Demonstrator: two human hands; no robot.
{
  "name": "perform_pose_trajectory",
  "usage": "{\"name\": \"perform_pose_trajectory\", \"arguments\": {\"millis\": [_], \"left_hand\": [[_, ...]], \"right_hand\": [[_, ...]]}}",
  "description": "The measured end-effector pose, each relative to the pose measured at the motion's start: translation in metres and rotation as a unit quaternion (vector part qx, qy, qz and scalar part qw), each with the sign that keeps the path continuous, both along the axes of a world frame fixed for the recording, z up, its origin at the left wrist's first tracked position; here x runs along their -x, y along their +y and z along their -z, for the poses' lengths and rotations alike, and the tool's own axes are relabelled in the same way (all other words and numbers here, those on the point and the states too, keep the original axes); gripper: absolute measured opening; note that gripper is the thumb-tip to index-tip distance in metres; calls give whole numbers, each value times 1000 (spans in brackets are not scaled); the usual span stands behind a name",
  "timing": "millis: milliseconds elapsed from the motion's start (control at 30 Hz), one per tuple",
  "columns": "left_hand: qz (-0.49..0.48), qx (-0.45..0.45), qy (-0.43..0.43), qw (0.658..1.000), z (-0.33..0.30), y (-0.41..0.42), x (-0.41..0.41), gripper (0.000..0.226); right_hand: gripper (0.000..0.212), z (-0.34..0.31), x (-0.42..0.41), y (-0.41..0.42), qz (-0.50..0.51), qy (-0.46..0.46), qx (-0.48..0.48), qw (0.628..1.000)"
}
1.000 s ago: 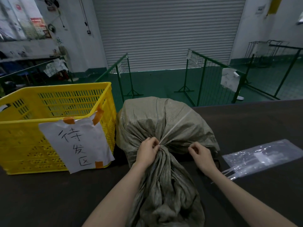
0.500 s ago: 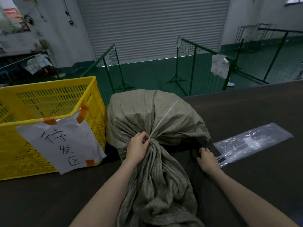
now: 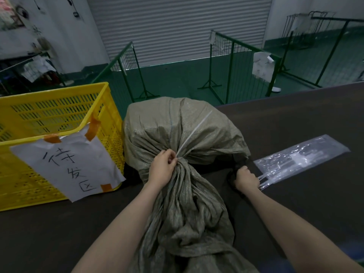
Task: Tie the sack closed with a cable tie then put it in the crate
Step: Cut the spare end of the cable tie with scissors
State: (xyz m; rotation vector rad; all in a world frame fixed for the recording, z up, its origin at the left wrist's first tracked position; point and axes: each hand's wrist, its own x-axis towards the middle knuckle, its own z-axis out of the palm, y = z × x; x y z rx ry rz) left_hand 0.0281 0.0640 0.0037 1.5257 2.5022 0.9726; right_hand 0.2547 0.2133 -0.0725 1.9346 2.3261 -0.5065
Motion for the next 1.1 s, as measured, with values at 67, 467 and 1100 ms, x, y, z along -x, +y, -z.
{"name": "perform_pose_trajectory", "arguments": {"millis": [67,467,1100], "left_hand": [[-3,3,3,1000,0,1,0,5],[-8,3,-10,1000,-1,-1,-1,7],[31,-30,-185,982,-24,-13,10,11]], "right_hand": [[46,-6,0,-2,17,20,15,1000],[7,-23,16,-35,297,536,274,742],[31,-130,24,-78,319,717,465,409]]}}
